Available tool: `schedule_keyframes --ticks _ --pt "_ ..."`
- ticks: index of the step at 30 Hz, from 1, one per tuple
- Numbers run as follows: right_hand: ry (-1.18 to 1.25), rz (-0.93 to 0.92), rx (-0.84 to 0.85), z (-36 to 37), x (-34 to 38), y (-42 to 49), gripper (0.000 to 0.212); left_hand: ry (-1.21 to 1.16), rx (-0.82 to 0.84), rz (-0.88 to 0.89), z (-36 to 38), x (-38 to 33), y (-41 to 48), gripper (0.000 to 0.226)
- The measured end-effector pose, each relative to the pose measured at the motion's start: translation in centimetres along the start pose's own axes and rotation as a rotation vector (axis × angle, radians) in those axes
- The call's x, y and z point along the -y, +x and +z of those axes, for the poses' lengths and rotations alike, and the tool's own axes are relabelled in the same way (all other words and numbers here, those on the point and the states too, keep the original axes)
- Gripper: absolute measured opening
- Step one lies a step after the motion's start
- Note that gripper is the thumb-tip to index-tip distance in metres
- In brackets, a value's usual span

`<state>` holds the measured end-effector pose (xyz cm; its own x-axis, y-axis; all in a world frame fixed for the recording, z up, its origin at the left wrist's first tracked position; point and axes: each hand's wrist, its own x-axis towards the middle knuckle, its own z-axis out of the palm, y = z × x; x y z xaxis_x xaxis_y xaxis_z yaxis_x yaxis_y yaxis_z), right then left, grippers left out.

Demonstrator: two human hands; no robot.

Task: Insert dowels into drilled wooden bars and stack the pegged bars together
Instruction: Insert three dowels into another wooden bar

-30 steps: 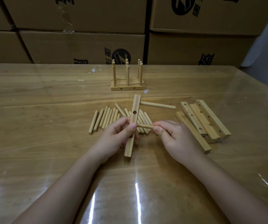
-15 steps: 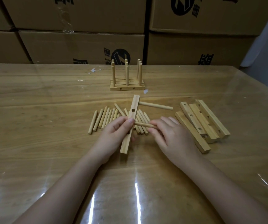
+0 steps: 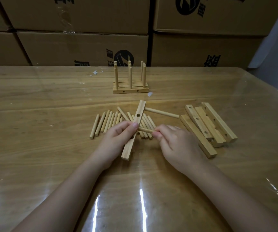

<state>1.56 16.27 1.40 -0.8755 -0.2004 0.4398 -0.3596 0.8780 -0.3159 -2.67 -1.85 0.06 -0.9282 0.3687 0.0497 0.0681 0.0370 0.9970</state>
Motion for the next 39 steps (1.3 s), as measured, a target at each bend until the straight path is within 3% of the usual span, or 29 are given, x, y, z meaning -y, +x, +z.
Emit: schedule_keyframes --ticks 23,27,32,35,39 --pt "0.367 0.155 0.078 0.6 -0.2 -0.2 0.028 0.053 0.013 0.055 0.0 -0.2 -0.4 0.036" --pt "0.284 0.088 -0.01 1.0 -0.1 0.1 0.017 -0.021 -0.005 0.035 0.0 -0.1 -0.2 0.032" --pt "0.299 0.122 -0.257 0.6 -0.5 0.2 0.046 -0.221 -0.083 -0.036 -0.1 0.0 0.2 0.027" --pt "0.361 0.201 -0.312 0.8 -1.1 0.4 0.038 -0.317 -0.127 -0.077 -0.3 -0.1 0.5 0.039" --pt "0.34 0.254 -0.229 1.5 -1.9 0.5 0.017 -0.432 -0.111 -0.086 -0.6 0.1 0.6 0.042"
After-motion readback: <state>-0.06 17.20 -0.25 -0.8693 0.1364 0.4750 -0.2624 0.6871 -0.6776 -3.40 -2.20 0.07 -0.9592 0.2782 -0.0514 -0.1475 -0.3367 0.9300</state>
